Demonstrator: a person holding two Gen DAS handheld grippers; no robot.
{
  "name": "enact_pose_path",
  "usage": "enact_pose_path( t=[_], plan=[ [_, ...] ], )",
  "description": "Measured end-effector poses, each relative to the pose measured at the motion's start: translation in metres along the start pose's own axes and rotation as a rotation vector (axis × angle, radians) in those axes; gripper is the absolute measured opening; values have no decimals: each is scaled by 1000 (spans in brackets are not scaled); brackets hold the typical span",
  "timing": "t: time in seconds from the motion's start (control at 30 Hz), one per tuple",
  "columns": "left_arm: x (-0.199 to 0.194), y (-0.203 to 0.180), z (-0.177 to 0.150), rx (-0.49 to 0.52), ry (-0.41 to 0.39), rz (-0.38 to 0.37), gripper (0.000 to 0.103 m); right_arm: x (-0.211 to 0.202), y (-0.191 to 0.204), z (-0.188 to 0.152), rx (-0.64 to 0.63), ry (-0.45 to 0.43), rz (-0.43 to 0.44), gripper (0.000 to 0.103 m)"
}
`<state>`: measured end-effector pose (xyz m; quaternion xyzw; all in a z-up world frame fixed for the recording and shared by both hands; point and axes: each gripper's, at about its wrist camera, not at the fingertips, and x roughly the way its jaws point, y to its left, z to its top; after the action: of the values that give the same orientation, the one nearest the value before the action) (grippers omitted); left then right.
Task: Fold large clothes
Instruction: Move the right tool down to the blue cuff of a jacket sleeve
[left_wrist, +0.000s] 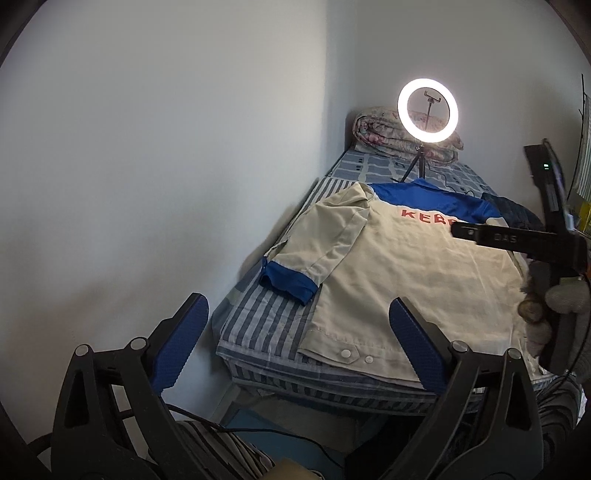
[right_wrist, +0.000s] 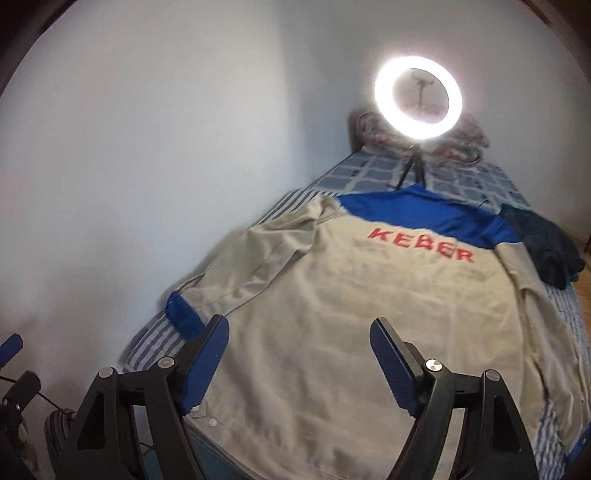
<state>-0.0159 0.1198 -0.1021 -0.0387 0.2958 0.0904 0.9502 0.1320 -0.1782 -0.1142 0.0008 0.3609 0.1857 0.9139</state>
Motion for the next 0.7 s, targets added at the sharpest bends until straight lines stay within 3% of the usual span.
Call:
enact_pose_path(
  t=[0.37,0.5,0.6,0.7],
  plan=[
    [17,25,-3,-69,36,-3,94,141,51,0,31,252,173,58],
    [28,36,-4,-133,53,-10,94,175,64,-3,25,302,194,55],
    [35,38,-6,-130,56,8,94,199,71,-2,48,344,216,47],
    [42,37,-8,-128,65,14,94,222,75,-2,101,390,268,47]
  ],
)
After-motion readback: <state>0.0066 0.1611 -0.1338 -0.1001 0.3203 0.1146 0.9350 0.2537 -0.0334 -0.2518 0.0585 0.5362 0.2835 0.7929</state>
